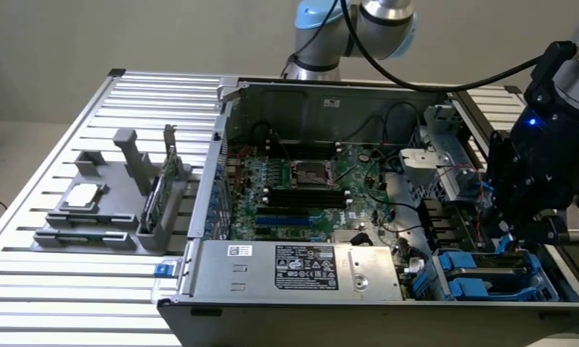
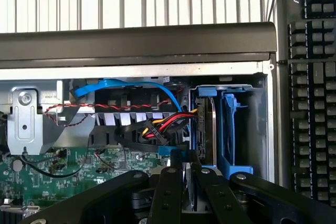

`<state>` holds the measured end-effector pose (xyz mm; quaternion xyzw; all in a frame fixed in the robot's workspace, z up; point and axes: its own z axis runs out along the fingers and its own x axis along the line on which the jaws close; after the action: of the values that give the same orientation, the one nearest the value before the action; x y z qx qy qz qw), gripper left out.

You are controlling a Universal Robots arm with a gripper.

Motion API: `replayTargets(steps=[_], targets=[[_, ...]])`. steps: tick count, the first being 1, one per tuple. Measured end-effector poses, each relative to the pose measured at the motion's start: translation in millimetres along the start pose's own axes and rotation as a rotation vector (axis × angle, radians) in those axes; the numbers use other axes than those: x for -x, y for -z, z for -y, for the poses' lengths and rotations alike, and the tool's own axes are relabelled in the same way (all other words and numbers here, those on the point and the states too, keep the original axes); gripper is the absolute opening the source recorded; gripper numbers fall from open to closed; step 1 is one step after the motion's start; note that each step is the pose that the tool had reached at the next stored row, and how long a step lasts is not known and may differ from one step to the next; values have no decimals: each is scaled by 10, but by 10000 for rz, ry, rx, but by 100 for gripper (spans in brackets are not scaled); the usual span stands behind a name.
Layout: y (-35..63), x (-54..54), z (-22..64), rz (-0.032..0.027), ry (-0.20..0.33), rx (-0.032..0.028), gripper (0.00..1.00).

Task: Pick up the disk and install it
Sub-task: 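Insert the second disk wire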

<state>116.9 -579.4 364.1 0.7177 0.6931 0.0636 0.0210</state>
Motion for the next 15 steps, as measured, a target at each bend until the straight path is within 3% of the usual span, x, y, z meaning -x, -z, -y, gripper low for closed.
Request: replayTargets(steps=[15], targets=[[-48, 79, 3, -21, -2, 0, 16]])
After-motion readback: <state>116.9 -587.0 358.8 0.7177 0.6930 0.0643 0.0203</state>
